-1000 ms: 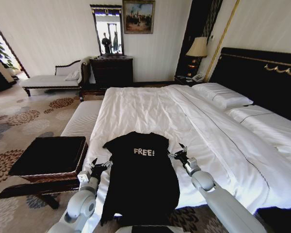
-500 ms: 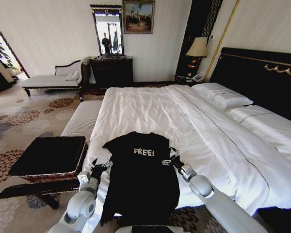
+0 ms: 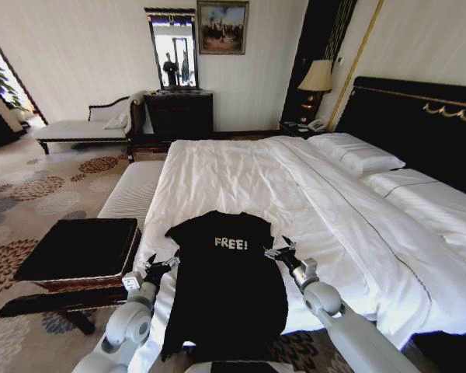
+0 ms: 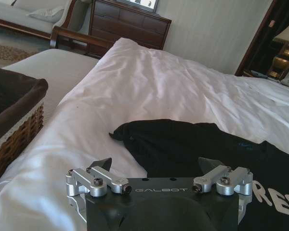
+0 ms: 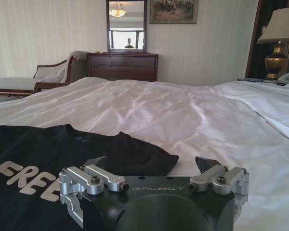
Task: Fold the clothes on the bed and place them into the basket.
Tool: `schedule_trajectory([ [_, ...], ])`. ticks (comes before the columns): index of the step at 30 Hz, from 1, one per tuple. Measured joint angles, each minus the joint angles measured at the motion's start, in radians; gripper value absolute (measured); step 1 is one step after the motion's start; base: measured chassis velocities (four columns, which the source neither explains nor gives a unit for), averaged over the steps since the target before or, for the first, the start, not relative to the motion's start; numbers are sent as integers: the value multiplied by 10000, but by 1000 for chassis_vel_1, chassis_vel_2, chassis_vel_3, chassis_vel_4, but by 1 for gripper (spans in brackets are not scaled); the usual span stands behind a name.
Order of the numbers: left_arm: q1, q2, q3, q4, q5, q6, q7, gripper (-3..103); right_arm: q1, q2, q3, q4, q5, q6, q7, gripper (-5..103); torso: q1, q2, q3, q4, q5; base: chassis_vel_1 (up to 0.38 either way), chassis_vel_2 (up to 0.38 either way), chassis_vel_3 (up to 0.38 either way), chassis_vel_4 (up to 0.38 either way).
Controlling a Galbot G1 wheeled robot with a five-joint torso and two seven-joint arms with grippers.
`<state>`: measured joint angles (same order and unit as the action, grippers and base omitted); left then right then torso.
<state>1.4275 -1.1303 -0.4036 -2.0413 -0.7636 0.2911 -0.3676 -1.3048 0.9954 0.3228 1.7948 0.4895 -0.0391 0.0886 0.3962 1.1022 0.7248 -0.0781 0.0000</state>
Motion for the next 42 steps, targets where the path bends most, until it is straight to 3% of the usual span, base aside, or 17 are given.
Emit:
schedule_trajectory([
  [2,-552,1,22,399,-527,18,-77,100,-219,145,172,42,-87,2,0,100,-1,0,0,1,1,0,0,0,0],
  [8,-1649,7,32,1644,-843,-126,-41,103,-354,214,323,69,-216,35,-12,100,0,0,0,3,-1,0,0,0,0],
  [11,-2578,-154,98,3101,-948,-301,185,98,-319,163,337,78,-259,37,-17,100,1,0,2,5,-1,0,0,0,0],
  [12,-2578,-154,98,3101,-948,-301,185,98,-319,163,337,78,-259,37,-17,100,1,0,2,5,-1,0,0,0,0],
  [16,-3425,-492,270,4284,-916,-369,328,78,-177,64,168,84,-264,18,-20,100,0,0,1,3,0,0,0,0,0],
  [18,-3514,-524,300,4399,-890,-372,348,78,-153,50,153,84,-263,14,-21,100,0,0,1,4,-2,0,0,0,0],
  [24,-4178,-663,539,5157,-603,-393,522,56,68,-90,96,84,-169,-53,37,100,0,-1,1,4,1,0,0,0,0],
  [26,-4213,-662,549,5200,-586,-400,538,56,75,-98,94,80,-158,-58,40,100,0,0,1,5,1,0,0,0,0],
  [28,-4382,-658,565,5398,-566,-408,560,40,84,-105,89,44,-146,-62,48,100,0,0,0,3,0,0,0,0,0],
  [30,-4424,-660,566,5448,-556,-410,562,40,86,-101,85,36,-146,-63,53,100,0,0,0,3,0,0,0,0,0],
  [32,-4494,-657,592,5542,-530,-411,563,29,93,-73,66,33,-150,-70,69,100,0,-1,1,3,0,0,0,0,0],
  [33,-4505,-645,606,5558,-519,-410,564,29,102,-64,56,31,-151,-76,75,100,1,-1,1,2,0,0,0,0,0],
  [34,-4505,-627,621,5560,-501,-411,573,18,116,-59,48,27,-156,-81,79,100,0,-1,1,3,0,0,0,0,0],
  [36,-4501,-613,623,5560,-491,-411,582,18,122,-59,45,23,-157,-84,85,100,0,-1,1,3,0,0,0,0,0],
  [37,-4499,-611,623,5560,-489,-410,583,13,126,-59,44,21,-157,-85,88,100,1,-1,0,3,0,0,0,0,0],
  [38,-4475,-550,630,5526,-451,-411,605,1,143,-63,43,12,-160,-92,113,100,0,-1,0,3,0,0,0,0,0],
  [42,-4473,-447,694,5385,-441,-386,605,0,150,-61,43,22,-161,-93,120,100,1,0,0,3,0,0,0,0,0],
])
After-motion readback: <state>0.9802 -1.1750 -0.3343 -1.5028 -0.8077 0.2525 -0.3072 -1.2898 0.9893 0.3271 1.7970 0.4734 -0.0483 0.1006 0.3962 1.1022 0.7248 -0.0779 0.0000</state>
